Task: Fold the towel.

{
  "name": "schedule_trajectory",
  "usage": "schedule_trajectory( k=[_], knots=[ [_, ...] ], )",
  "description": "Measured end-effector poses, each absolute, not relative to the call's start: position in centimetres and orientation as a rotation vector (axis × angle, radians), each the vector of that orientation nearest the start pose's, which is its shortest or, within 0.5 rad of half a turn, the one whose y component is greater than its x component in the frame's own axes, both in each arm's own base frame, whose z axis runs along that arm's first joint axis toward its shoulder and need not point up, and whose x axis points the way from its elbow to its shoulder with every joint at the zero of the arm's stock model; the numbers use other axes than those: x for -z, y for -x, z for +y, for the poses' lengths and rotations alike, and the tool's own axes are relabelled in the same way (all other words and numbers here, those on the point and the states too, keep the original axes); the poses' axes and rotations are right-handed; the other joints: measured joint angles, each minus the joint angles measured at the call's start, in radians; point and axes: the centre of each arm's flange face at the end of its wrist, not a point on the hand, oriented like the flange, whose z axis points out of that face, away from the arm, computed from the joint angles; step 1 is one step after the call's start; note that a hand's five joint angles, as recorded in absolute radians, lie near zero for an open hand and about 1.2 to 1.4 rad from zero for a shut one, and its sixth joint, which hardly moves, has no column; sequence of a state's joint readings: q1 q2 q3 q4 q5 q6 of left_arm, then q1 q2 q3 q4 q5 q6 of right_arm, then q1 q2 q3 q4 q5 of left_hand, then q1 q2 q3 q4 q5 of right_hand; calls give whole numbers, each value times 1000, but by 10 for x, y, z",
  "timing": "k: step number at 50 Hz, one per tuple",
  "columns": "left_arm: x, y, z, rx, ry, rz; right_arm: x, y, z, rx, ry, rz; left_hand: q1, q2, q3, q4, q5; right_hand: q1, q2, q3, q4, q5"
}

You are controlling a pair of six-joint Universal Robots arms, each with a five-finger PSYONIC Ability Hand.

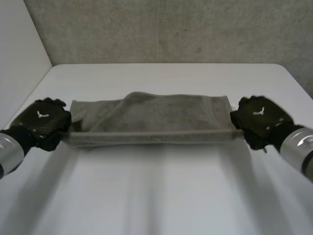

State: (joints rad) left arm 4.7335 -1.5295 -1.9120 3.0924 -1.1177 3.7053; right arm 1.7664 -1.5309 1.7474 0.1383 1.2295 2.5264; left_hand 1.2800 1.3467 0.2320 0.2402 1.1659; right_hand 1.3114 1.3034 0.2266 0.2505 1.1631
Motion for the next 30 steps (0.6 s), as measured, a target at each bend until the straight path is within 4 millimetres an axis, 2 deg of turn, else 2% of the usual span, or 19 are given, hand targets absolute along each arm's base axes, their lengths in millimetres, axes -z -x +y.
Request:
schedule_trajectory(
  k=[4, 7, 14, 19, 22, 24, 26, 27, 29, 30],
  knots=[
    [-228, 161, -253, 1896, -1028, 2335, -261, -209, -239, 1853, 1266, 2122, 0, 0, 0, 0, 0, 0, 5, 0, 0, 0],
    [-224, 160, -264, 1883, -1021, 2355, -266, -210, -249, 1870, 1272, 2097, 0, 0, 0, 0, 0, 0, 16, 0, 0, 0],
    [-214, 170, -311, 1869, -1063, 2355, -267, -223, -291, 1900, 1296, 2065, 2, 3, 0, 0, 15, 0, 26, 0, 0, 0],
    [-224, 185, -359, 1961, -1066, 2229, -273, -240, -321, 1979, 1314, 1998, 8, 4, 0, 0, 17, 0, 26, 0, 0, 0],
    [-240, 201, -391, 2078, -1062, 2084, -291, -254, -346, 2122, 1310, 1892, 12, 4, 0, 0, 19, 0, 26, 0, 0, 0],
    [-255, 210, -409, 2164, -1050, 1971, -313, -261, -363, 2278, 1278, 1788, 12, 5, 0, 0, 19, 0, 26, 0, 0, 0],
    [-276, 221, -427, 2268, -1026, 1827, -348, -266, -378, 2482, 1208, 1643, 12, 5, 0, 0, 19, 0, 26, 0, 0, 0],
    [-282, 224, -430, 2295, -1018, 1789, -357, -267, -381, 2531, 1184, 1604, 12, 5, 0, 0, 19, 0, 26, 0, 0, 0],
    [-312, 231, -440, 2411, -966, 1640, -393, -267, -387, 2697, 1082, 1451, 12, 5, 0, 0, 19, 0, 26, 0, 0, 0],
    [-324, 233, -442, 2455, -944, 1594, -404, -267, -387, 2737, 1047, 1403, 12, 5, 0, 0, 19, 0, 26, 0, 0, 0]
  ],
)
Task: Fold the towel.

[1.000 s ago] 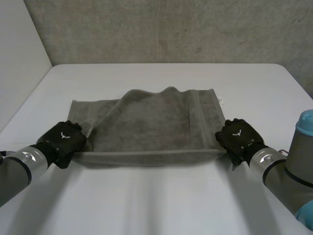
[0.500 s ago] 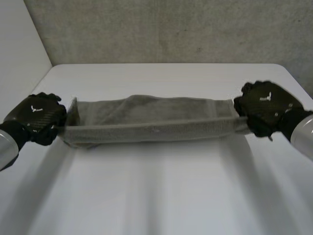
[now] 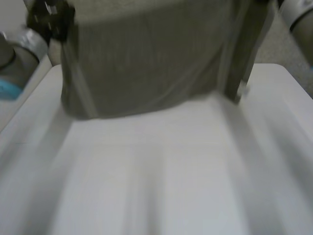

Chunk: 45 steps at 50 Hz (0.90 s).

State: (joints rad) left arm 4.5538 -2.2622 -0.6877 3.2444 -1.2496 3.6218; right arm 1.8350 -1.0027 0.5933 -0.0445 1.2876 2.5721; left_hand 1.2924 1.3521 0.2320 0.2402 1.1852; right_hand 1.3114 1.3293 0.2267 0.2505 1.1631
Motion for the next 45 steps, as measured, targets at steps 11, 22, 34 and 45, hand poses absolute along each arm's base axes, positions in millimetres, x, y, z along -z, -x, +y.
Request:
schedule_trajectory(
  k=[11, 22, 34, 45],
  knots=[
    [-346, 235, -432, 2658, -903, 1631, -376, -266, -389, 2580, 1025, 1446, 5, 1, 0, 0, 1, 0, 5, 0, 0, 10],
    [-253, 225, -404, 2375, -1067, 1827, -270, -259, -362, 2211, 1208, 1782, 5, 1, 0, 0, 1, 0, 5, 0, 0, 9],
    [-245, 207, -362, 2236, -1121, 1824, -240, -224, -327, 2087, 1286, 1970, 5, 1, 0, 0, 1, 0, 5, 0, 0, 10],
    [-323, 192, -299, 2417, -986, 1717, -312, -200, -268, 2267, 1162, 1818, 6, 1, 0, 0, 1, 0, 5, 0, 0, 10]
  ],
)
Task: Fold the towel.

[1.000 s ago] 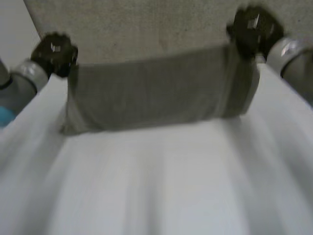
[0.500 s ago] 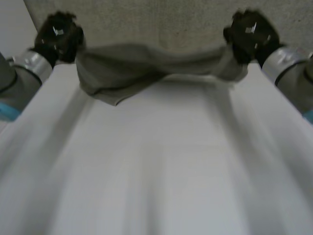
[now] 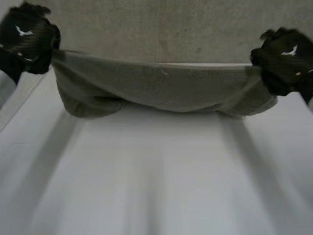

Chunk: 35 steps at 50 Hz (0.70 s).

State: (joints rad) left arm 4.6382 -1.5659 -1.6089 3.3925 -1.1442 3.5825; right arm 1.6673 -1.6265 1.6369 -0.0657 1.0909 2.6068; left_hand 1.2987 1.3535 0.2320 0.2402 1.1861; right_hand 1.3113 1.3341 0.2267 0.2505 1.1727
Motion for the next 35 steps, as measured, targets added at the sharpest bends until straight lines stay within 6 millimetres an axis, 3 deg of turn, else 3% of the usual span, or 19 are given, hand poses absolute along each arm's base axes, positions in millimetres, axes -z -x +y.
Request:
schedule_trajectory(
  k=[4, 8, 14, 21, 30, 34, 35],
  knots=[
    [-330, 187, -283, 2449, -977, 1720, -326, -194, -250, 2267, 1137, 1771, 3, 0, 0, 0, 0, 0, 0, 0, 0, 0],
    [-322, 183, -276, 2428, -1005, 1785, -325, -189, -244, 2213, 1139, 1789, 3, 0, 0, 0, 0, 0, 0, 0, 0, 0],
    [-301, 177, -274, 2361, -1029, 1906, -312, -183, -248, 2135, 1183, 1852, 3, 0, 0, 0, 0, 0, 0, 0, 0, 0],
    [-274, 175, -285, 2285, -1029, 2033, -287, -184, -261, 2037, 1278, 1934, 3, 0, 0, 0, 0, 0, 0, 0, 0, 0],
    [-249, 181, -334, 2221, -1046, 2093, -278, -202, -299, 2029, 1348, 1959, 3, 0, 0, 0, 0, 0, 0, 0, 0, 0],
    [-258, 195, -368, 2259, -1023, 2007, -295, -220, -327, 2160, 1358, 1911, 3, 0, 0, 0, 0, 0, 0, 0, 0, 0],
    [-269, 202, -379, 2291, -1000, 1952, -308, -228, -338, 2248, 1351, 1864, 3, 0, 0, 0, 0, 0, 0, 0, 0, 0]
  ],
)
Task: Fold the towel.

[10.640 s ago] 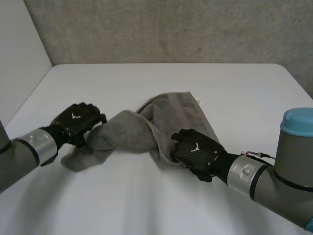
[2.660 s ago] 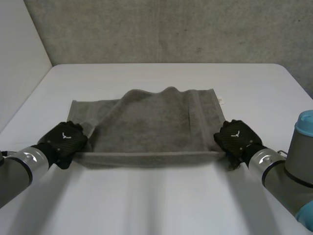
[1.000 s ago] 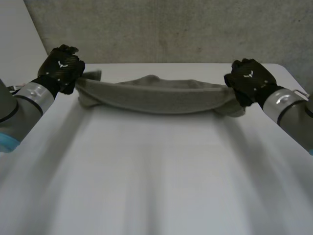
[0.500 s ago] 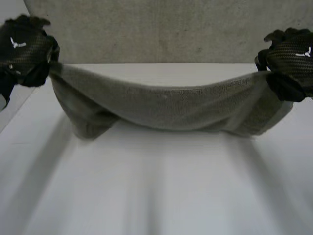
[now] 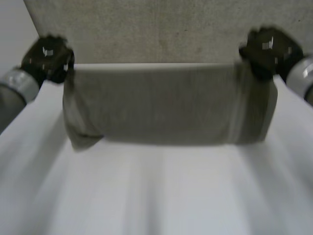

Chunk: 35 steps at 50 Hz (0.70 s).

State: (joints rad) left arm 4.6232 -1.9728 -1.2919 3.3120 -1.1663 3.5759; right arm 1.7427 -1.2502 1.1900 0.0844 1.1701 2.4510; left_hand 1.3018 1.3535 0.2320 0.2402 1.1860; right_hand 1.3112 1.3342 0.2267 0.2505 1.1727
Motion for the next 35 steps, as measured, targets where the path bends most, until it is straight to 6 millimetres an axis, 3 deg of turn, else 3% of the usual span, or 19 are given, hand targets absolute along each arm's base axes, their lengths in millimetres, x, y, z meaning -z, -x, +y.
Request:
schedule_trajectory(
  k=[3, 5, 6, 8, 11, 13, 16, 19, 23, 29, 35],
  knots=[
    [-287, 214, -397, 2348, -953, 1858, -330, -242, -354, 2385, 1322, 1787, 0, 0, 0, 0, 0, 0, 0, 0, 0, -1],
    [-321, 224, -404, 2448, -881, 1740, -367, -252, -363, 2569, 1229, 1638, 5, 0, 0, 0, 0, 0, 0, 0, 0, -1],
    [-333, 225, -404, 2482, -858, 1708, -376, -253, -363, 2606, 1202, 1601, 5, 0, 0, 0, 0, 0, 0, 0, 0, -1],
    [-371, 227, -399, 2602, -784, 1614, -417, -255, -361, 2749, 1060, 1412, 5, 0, 0, 0, 0, 0, 0, 0, 0, -1],
    [-399, 227, -390, 2717, -738, 1569, -444, -254, -355, 2804, 948, 1265, 5, 0, 0, 0, 0, 0, 0, 0, 0, -1],
    [-403, 226, -386, 2762, -745, 1581, -445, -253, -354, 2790, 924, 1239, 5, 0, 0, 0, 0, 0, 0, 0, 0, -1],
    [-396, 226, -383, 2776, -785, 1630, -433, -253, -355, 2741, 931, 1259, 5, 0, 0, 0, 0, 0, 0, 0, 0, -1],
    [-376, 225, -384, 2741, -838, 1698, -412, -253, -356, 2678, 962, 1328, 5, 0, 0, 0, 0, 0, 0, 0, 0, -1],
    [-338, 219, -386, 2634, -905, 1796, -373, -253, -355, 2561, 1025, 1453, 5, 0, 0, 0, 0, 0, 0, 0, 0, -1],
    [-264, 208, -378, 2408, -1039, 1936, -295, -253, -337, 2300, 1176, 1649, 5, 0, 0, 0, 0, 0, 0, 0, 0, -1],
    [-223, 203, -358, 2257, -1133, 2014, -232, -244, -314, 2113, 1295, 1790, 5, 0, 0, 0, 0, 0, 0, 0, 0, -1]
  ],
)
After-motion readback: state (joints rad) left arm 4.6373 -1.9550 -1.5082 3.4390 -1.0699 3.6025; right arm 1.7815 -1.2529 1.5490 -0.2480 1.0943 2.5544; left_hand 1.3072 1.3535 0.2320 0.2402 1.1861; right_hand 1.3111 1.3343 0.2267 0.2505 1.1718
